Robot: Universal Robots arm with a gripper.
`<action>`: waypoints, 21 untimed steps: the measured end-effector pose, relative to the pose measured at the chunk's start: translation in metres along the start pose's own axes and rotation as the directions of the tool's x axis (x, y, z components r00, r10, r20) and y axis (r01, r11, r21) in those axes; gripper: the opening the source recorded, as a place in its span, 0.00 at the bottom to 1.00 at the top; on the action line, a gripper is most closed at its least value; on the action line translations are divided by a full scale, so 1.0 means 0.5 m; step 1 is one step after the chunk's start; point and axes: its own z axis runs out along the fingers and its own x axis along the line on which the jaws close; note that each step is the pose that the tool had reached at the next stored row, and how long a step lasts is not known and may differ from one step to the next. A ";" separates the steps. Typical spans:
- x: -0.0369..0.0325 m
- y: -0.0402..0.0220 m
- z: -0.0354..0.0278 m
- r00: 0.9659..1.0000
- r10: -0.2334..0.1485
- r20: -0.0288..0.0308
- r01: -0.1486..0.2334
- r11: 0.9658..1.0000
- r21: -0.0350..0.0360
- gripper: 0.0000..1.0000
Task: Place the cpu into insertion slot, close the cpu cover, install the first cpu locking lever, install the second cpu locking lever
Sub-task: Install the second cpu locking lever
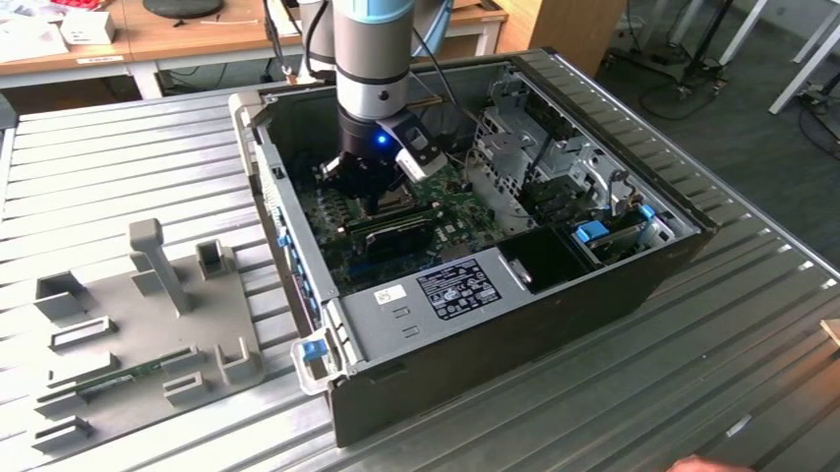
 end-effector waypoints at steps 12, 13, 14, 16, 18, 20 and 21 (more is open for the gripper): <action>0.000 -0.001 0.015 1.000 0.000 0.000 0.000 1.000 0.000 0.10; 0.001 -0.001 0.015 1.000 0.000 0.000 0.000 1.000 -0.003 0.10; 0.001 -0.001 0.016 1.000 0.000 0.000 0.000 1.000 -0.007 0.10; 0.001 -0.001 0.016 1.000 0.000 0.000 0.000 1.000 -0.016 0.10; 0.001 -0.001 0.016 1.000 0.001 0.000 -0.001 1.000 -0.024 0.10; 0.001 -0.001 0.016 1.000 0.001 0.000 -0.001 1.000 -0.028 0.10; 0.001 -0.001 0.016 1.000 0.001 0.000 -0.001 1.000 -0.028 0.10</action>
